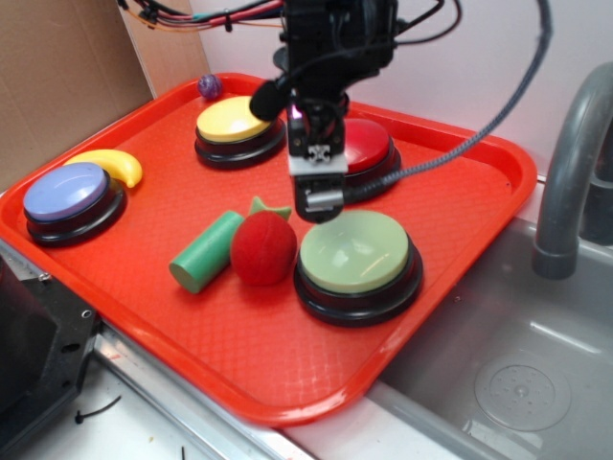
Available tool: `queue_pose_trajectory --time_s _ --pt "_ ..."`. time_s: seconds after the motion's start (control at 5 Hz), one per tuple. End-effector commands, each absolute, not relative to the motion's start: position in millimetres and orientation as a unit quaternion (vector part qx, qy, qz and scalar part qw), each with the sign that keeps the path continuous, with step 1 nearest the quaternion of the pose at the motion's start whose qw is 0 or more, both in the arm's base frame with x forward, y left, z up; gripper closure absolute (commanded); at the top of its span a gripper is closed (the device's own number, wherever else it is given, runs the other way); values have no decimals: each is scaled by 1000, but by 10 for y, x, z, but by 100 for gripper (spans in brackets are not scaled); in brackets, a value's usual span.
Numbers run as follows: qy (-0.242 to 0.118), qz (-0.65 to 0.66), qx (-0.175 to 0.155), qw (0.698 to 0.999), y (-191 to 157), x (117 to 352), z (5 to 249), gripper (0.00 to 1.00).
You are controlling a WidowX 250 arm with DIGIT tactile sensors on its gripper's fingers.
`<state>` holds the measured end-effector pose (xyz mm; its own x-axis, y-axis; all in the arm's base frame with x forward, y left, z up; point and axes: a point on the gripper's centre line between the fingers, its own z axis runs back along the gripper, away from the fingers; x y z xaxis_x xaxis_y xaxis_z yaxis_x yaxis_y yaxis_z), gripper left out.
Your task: Push the green button.
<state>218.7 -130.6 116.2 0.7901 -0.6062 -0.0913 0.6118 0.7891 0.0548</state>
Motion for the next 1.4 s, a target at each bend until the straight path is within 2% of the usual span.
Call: queue_pose_trajectory --time_s 0.0,0.8,1.2 --pt "-8 -307 34 951 -1378 2063 1546 0" --pt "-21 -290 32 956 -1394 1996 1953 0" --pt "-33 -287 26 957 -1440 1972 2078 0"
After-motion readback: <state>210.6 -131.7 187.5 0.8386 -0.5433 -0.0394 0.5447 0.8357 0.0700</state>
